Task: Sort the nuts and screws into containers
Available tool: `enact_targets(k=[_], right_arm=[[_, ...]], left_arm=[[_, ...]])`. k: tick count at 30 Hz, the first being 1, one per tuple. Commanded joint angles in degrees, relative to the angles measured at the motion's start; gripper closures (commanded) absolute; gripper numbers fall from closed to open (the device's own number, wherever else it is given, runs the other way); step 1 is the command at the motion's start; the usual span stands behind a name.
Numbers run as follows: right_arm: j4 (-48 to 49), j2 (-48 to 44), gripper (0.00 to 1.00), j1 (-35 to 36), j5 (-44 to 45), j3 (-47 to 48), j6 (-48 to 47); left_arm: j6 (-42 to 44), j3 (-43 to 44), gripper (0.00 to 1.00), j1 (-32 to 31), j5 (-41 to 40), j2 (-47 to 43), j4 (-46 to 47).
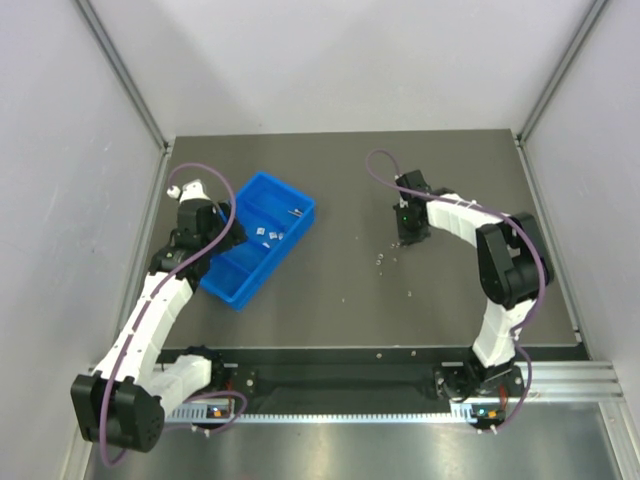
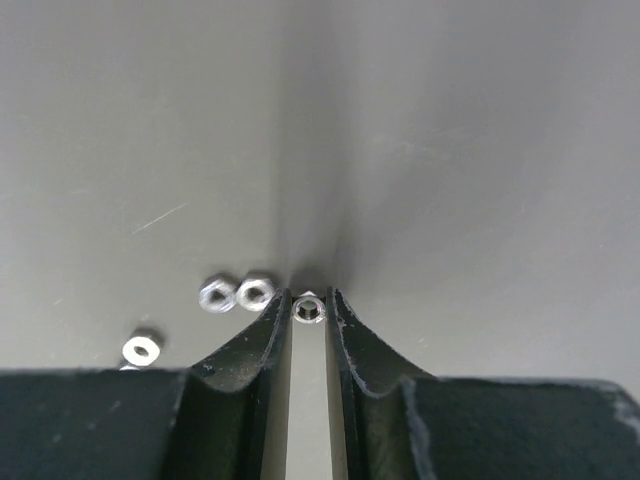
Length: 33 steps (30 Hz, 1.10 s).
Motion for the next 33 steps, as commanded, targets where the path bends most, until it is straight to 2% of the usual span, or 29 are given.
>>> enact_targets(k=[1, 3, 4, 8, 13, 16, 23, 29, 33], right_arm=[[-5.34, -2.35, 1.00, 3.14, -0.86, 8.01, 0.92], [-8.76, -2.00, 1.00, 4.99, -0.95, 13.38, 0.66], [-9.91, -1.48, 1.00, 7.61, -0.78, 19.85, 0.31], [-12.47, 3.96, 1.00, 15.36, -2.43, 35.62, -0.05], [-12.65, 16.27, 1.00, 25.29, -7.89, 53.79, 0.04], [-10.99, 21.63, 1.00, 28.64, -11.49, 59.79, 0.57], [0.88, 26.73, 0.99, 33.65, -20.01, 60.60, -1.27], [1.06, 31.13, 0.97, 36.02, -18.45, 62.28, -2.85], [0.97, 32.28, 0.84, 36.38, -16.87, 62.37, -4.61]], left_arm=[[-3.35, 0.24, 0.25, -0.13, -5.69, 0.73, -0.40], [-7.47, 1.99, 0.24, -0.04, -9.75, 1.26, -3.39], [-8.98, 2.79, 0.22, 0.31, -14.73, 2.04, -5.23], [-12.76, 5.60, 0.21, 2.24, -21.36, 3.02, -14.98], [-17.34, 5.87, 0.19, 6.19, -23.74, 1.53, -18.78], [-16.64, 4.99, 0.19, 7.60, -24.01, 0.04, -19.31], [-7.95, 4.02, 0.19, 8.13, -25.41, -3.83, -16.42], [-5.04, 3.85, 0.19, 8.13, -26.47, -6.91, -15.09], [-4.77, 3.67, 0.18, 8.05, -25.77, -8.40, -16.32]])
